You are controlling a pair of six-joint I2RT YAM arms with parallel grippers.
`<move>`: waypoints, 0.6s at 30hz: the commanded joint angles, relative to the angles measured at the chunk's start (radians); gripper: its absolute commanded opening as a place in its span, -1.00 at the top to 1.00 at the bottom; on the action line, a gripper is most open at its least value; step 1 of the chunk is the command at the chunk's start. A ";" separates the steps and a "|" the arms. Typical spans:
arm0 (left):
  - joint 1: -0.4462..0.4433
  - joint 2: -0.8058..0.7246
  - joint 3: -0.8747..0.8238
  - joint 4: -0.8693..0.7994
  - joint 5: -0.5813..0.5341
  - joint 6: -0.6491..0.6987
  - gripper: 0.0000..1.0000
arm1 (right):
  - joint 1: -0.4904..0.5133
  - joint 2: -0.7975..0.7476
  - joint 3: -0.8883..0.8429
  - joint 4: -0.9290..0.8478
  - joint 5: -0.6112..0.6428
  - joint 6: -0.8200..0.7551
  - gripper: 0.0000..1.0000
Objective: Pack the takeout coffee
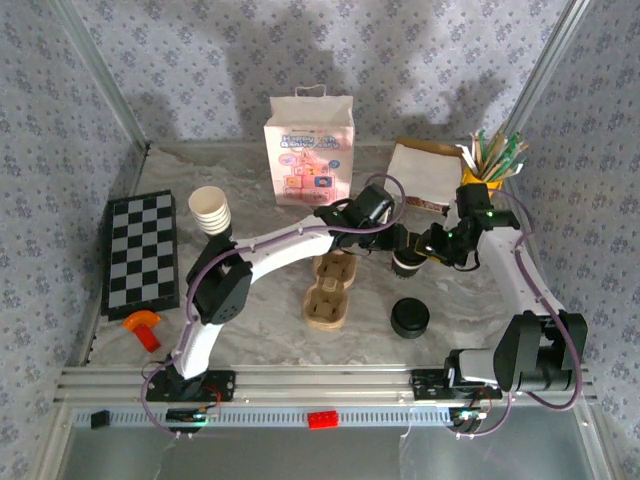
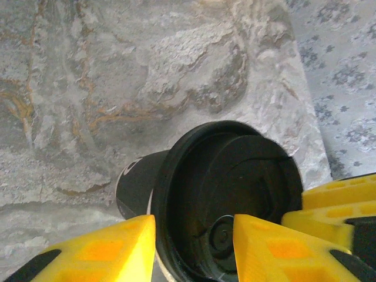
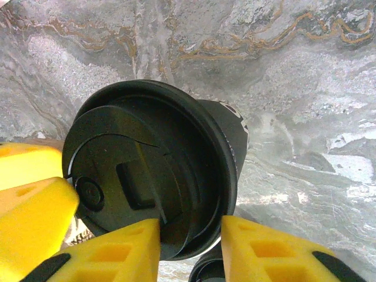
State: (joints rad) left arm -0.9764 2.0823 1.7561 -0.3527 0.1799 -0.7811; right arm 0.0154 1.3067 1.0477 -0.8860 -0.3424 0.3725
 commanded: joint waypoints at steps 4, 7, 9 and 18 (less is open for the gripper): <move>-0.004 0.039 0.067 -0.094 0.017 0.053 0.23 | 0.017 -0.002 -0.029 -0.018 -0.007 -0.008 0.41; -0.004 0.042 0.071 -0.110 0.007 0.060 0.27 | 0.033 -0.003 -0.031 -0.022 -0.015 -0.007 0.41; -0.005 0.041 0.071 -0.106 0.008 0.062 0.27 | 0.034 -0.007 -0.030 -0.028 -0.016 -0.006 0.40; -0.006 0.054 0.123 -0.129 0.005 0.073 0.28 | 0.028 -0.031 0.009 -0.079 -0.010 -0.011 0.26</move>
State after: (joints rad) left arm -0.9775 2.1098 1.8275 -0.4431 0.1940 -0.7334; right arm 0.0399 1.2953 1.0431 -0.8948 -0.3489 0.3721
